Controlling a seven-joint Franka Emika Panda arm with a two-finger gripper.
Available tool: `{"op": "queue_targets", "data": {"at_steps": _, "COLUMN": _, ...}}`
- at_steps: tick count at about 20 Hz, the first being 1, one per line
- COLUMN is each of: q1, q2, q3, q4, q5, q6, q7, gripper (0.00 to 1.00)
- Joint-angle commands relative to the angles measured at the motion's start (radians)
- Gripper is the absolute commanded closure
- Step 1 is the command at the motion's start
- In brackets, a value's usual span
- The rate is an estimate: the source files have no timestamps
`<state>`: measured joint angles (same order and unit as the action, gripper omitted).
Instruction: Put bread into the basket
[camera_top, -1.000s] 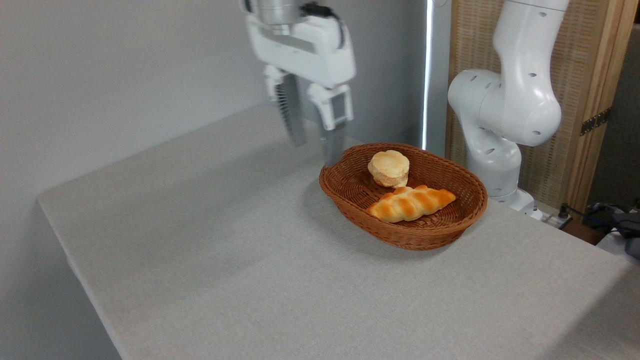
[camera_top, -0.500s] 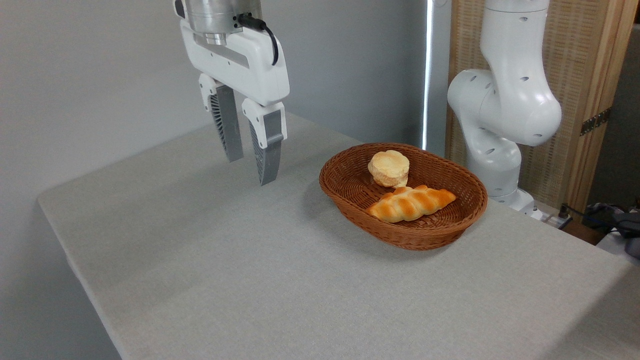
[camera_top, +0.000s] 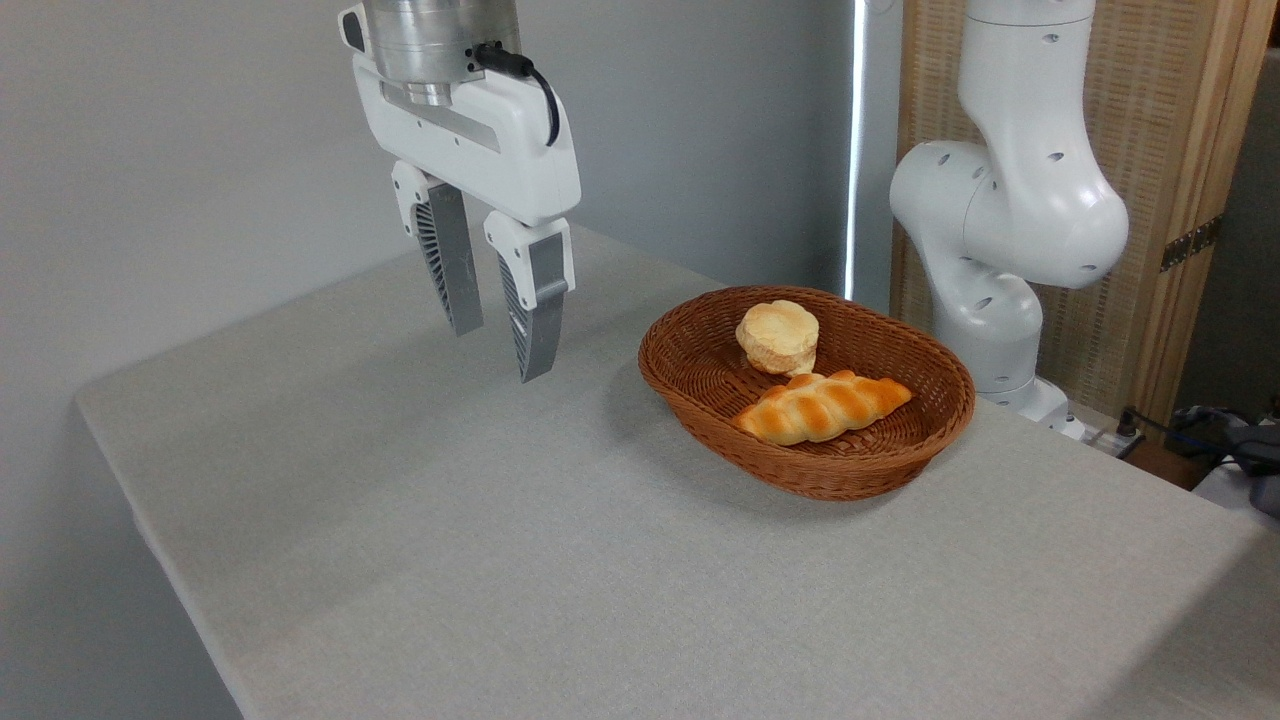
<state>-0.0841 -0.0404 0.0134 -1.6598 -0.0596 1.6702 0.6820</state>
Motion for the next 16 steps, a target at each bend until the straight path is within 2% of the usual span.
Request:
{"op": "queue_targets", "data": {"at_steps": 1, "q1": 0.024, "q2": 0.002, "q3": -0.009, "q4": 0.021, "q5": -0.009, "q6": -0.01, "q7": -0.027, "gripper": 0.0}}
{"op": "queue_targets", "data": {"at_steps": 7, "q1": 0.026, "q2": 0.004, "q3": -0.003, "q4": 0.052, "q5": -0.008, "q6": -0.053, "q7": -0.027, "gripper": 0.0}}
{"op": "queue_targets", "data": {"at_steps": 16, "q1": 0.026, "q2": 0.005, "q3": -0.004, "q4": 0.052, "q5": -0.008, "q6": -0.055, "q7": -0.025, "gripper": 0.0}}
